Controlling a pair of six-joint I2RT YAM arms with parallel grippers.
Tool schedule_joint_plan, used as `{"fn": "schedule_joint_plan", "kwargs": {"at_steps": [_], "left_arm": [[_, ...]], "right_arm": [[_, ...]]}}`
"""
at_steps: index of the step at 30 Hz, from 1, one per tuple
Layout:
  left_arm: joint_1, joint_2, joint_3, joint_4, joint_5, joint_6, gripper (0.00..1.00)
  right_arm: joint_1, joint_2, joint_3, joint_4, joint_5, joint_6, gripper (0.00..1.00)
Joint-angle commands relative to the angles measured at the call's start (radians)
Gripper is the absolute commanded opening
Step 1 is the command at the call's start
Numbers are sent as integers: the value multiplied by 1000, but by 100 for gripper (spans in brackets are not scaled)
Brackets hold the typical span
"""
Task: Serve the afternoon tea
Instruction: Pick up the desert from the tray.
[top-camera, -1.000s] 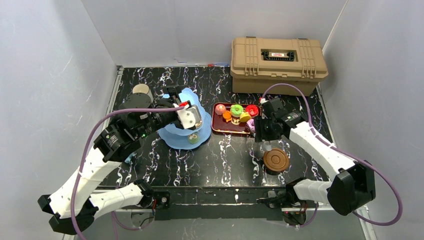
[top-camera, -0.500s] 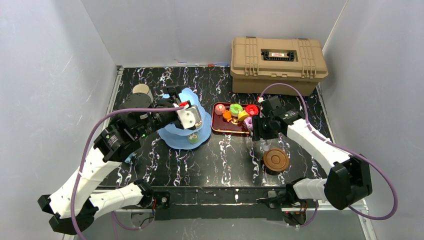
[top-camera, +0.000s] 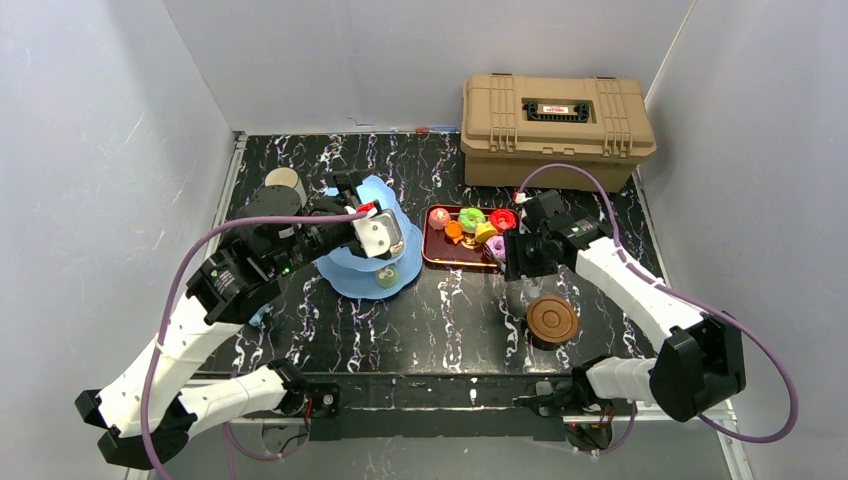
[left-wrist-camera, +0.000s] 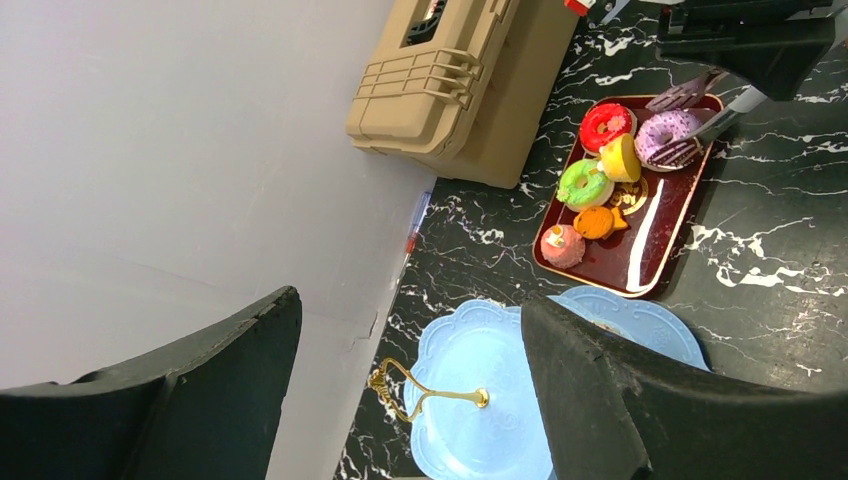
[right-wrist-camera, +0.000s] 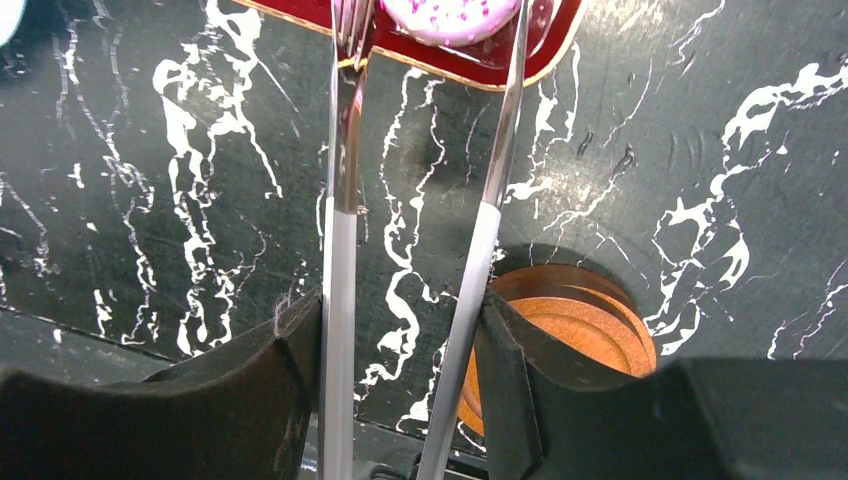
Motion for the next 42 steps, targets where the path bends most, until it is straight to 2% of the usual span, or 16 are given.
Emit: {"fn": "schedule_joint_plan", "kwargs": {"at_steps": [1,12,30,42], "left_arm": [[3,-6,36,-1,18,-15,78],[3,-7,39,-2,18,-15,78],[3,-7,52,-8,22,-14,78],[3,1,59,-15,11,-11,78]], "right_arm": [[1,-61,82,-9,-33,-38,23],[1,-79,87,-5,-83,-33,17],[7,-137,129,-35,-376,-38,14],[251,-97,127,77,-219,33,12]]}}
